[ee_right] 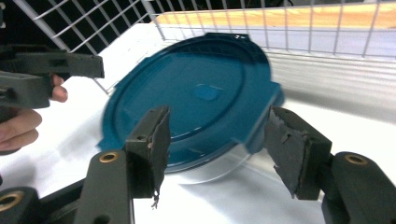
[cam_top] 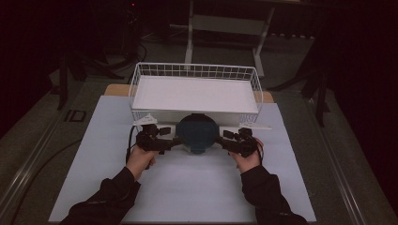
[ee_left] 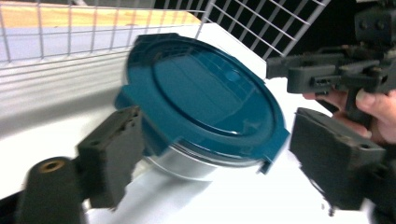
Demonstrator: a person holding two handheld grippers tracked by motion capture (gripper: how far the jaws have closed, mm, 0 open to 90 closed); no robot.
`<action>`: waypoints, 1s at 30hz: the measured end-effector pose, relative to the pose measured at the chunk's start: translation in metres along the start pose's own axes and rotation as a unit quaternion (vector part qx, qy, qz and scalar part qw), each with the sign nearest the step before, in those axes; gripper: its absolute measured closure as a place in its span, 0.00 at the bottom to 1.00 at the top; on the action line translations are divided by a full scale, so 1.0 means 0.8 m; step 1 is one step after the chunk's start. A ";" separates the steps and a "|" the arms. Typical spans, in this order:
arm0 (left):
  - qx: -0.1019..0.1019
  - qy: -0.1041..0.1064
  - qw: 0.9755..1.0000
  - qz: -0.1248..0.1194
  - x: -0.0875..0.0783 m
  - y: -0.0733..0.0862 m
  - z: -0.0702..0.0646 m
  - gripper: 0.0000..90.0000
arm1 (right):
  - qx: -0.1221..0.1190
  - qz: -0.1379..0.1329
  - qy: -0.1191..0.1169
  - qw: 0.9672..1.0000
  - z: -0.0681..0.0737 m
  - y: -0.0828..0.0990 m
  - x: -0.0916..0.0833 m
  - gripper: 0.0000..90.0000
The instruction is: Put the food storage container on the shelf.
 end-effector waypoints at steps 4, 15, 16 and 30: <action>0.003 0.016 1.000 0.001 -0.009 -0.002 -0.015 0.02 | -0.021 0.004 -0.006 1.000 0.018 0.007 -0.008 0.44; 0.023 0.025 0.999 0.010 -0.035 0.002 -0.047 0.01 | -0.054 0.045 -0.024 0.997 0.056 0.045 -0.013 0.65; 0.023 0.026 0.999 0.009 -0.037 0.003 -0.050 0.01 | -0.056 0.050 -0.026 0.997 0.059 0.050 -0.012 0.72; 0.055 0.007 0.998 0.003 -0.060 0.022 -0.077 0.01 | -0.068 0.101 -0.021 0.992 0.068 0.082 0.020 1.00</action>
Point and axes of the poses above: each handheld gripper's, and its own axes: x roughly forward along the jaws, y roughly out of its underside, z roughly to its left, the point moved 9 cm from there along x, roughly forward along the jaws, and after that the axes turned 12 degrees about x, right-handed, at the moved point
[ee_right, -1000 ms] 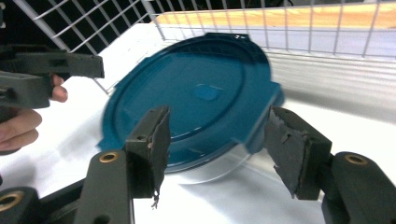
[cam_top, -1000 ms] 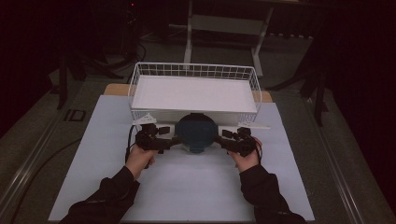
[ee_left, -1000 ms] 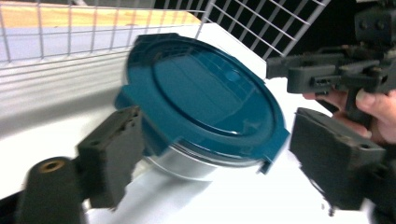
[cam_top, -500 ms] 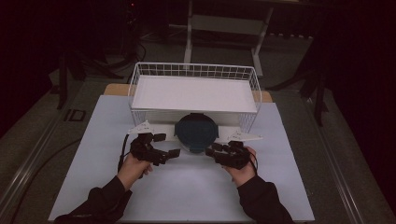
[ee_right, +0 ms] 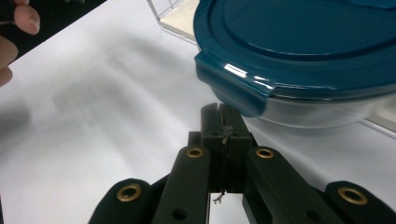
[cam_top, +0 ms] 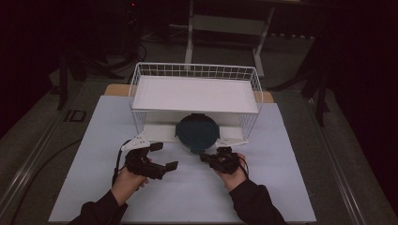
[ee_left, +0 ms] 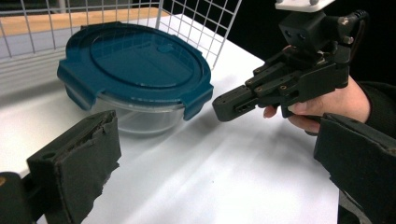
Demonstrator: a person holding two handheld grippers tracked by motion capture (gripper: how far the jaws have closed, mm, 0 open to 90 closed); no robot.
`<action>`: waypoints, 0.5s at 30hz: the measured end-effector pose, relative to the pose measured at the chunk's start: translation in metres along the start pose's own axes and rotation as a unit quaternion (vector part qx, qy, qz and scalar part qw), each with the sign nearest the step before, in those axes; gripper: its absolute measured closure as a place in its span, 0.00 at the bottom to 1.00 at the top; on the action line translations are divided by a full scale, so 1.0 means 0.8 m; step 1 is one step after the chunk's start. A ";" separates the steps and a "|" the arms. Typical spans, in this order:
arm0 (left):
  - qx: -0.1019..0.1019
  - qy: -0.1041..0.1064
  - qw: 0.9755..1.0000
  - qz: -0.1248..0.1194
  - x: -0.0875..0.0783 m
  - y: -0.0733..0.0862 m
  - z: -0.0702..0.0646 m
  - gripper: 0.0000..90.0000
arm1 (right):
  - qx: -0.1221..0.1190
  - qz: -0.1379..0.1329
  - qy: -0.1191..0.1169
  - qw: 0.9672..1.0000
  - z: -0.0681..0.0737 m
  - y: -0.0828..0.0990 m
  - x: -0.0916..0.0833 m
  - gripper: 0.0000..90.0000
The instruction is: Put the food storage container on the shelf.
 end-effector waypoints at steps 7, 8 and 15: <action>0.000 -0.002 1.000 -0.002 -0.001 0.015 -0.003 0.01 | 0.005 -0.009 0.002 1.000 -0.003 -0.008 0.012 1.00; 0.002 -0.005 1.000 -0.003 -0.002 0.015 -0.001 0.01 | 0.003 -0.011 0.007 1.000 -0.003 -0.009 0.013 1.00; 0.003 -0.020 1.000 -0.007 -0.005 0.018 0.008 0.01 | 0.002 -0.015 0.011 1.000 -0.009 -0.020 0.023 1.00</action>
Point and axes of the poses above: each handheld gripper's, and its own axes: x roughly forward along the jaws, y roughly out of its underside, z roughly to its left, the point moved 9 cm from there along x, roughly forward along the jaws, and after that the axes turned 12 degrees about x, right-handed, at the moved point
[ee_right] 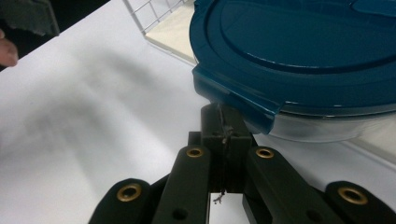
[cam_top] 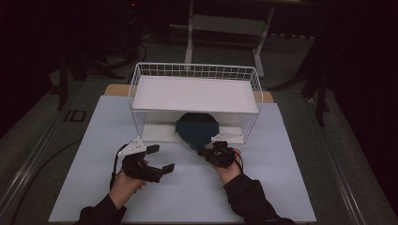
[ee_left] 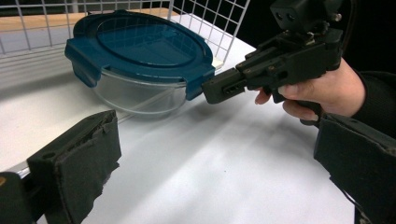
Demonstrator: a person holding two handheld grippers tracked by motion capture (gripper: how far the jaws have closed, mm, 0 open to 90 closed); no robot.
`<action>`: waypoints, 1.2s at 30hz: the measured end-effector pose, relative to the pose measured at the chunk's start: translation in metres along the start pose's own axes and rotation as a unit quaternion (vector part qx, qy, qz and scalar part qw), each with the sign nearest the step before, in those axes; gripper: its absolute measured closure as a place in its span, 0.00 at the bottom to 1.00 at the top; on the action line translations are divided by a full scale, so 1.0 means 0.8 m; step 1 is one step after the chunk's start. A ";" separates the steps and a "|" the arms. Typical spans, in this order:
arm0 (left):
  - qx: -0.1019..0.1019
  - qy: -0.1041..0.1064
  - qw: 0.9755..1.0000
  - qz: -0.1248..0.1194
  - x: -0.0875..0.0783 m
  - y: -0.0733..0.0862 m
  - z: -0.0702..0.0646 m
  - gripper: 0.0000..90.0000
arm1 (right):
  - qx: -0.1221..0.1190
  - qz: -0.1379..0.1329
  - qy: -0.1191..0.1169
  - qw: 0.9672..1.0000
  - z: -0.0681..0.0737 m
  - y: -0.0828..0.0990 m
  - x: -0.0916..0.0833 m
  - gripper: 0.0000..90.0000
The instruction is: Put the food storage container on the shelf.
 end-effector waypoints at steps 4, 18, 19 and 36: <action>-0.004 -0.001 1.000 0.000 0.001 0.003 0.003 0.01 | 0.002 -0.005 0.008 1.000 -0.008 -0.008 0.006 1.00; -0.003 0.000 1.000 0.000 0.004 0.006 0.002 0.01 | 0.003 -0.018 0.029 0.999 -0.021 -0.030 0.024 1.00; -0.001 0.001 1.000 -0.001 0.004 0.006 0.002 0.01 | 0.003 -0.018 0.031 0.999 -0.022 -0.031 0.025 1.00; 0.000 0.005 1.000 -0.002 0.004 0.005 -0.001 0.01 | 0.006 -0.032 0.036 0.999 -0.025 -0.043 0.022 0.97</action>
Point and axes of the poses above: each handheld gripper's, and its own axes: x roughly forward along the jaws, y roughly out of its underside, z roughly to its left, the point moved 9 cm from there along x, roughly forward along the jaws, and after that the axes turned 12 degrees about x, right-handed, at the moved point
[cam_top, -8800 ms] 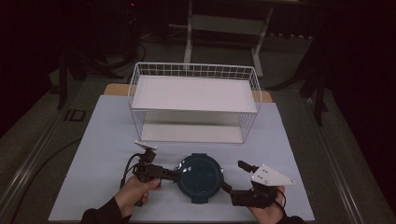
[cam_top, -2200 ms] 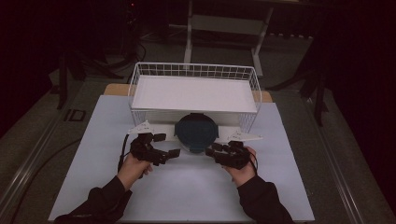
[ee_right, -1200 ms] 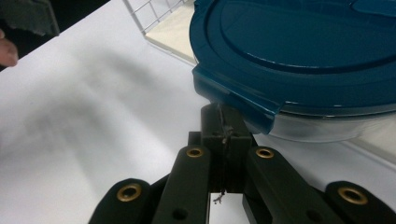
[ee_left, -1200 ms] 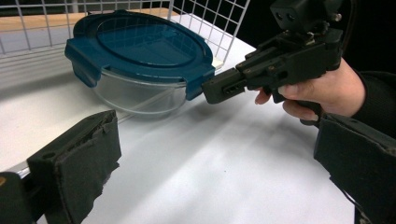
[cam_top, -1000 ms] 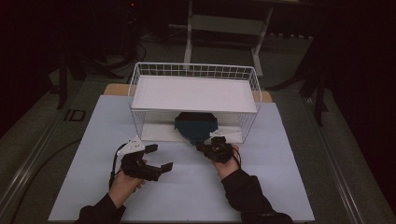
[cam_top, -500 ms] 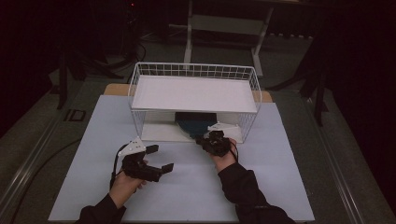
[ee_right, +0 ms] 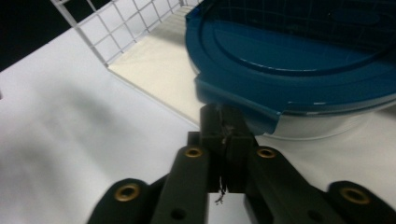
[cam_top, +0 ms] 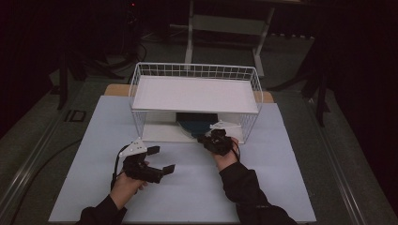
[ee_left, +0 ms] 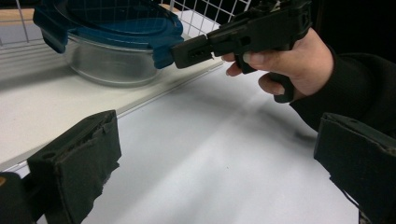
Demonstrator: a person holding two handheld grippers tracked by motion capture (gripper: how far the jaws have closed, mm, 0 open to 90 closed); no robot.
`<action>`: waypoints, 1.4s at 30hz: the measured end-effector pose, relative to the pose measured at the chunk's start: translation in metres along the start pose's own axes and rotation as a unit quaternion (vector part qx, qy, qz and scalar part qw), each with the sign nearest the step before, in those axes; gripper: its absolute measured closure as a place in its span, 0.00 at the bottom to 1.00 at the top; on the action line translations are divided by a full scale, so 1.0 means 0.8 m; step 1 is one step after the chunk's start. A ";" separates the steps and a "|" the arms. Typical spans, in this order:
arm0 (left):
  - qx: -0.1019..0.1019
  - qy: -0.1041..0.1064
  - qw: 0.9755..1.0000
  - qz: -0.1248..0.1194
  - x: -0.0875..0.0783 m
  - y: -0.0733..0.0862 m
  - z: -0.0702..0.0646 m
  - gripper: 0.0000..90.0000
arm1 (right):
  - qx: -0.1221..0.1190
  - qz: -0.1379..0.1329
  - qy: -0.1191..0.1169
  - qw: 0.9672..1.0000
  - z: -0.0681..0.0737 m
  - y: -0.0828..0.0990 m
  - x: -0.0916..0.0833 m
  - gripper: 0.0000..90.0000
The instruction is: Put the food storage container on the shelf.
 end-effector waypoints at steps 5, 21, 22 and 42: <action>0.003 0.000 1.000 0.000 -0.002 -0.003 -0.002 0.01 | -0.005 -0.011 -0.013 1.000 0.009 0.006 -0.014 0.72; 0.039 0.019 0.999 0.000 -0.006 -0.012 -0.026 0.01 | -0.011 -0.015 -0.061 0.998 0.025 0.030 -0.055 0.18; 0.041 0.019 0.999 0.001 -0.007 -0.011 -0.027 0.01 | -0.012 -0.016 -0.061 0.998 0.025 0.032 -0.057 0.18; 0.050 0.017 0.999 0.006 -0.019 -0.001 -0.031 0.01 | -0.041 -0.032 -0.045 0.998 0.012 0.072 -0.129 0.18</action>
Point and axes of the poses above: each handheld gripper's, and its own axes: x roughly forward along the jaws, y roughly out of its underside, z roughly to its left, the point moved 9 cm from there along x, roughly forward along the jaws, and after that the axes turned 12 degrees about x, right-handed, at the moved point
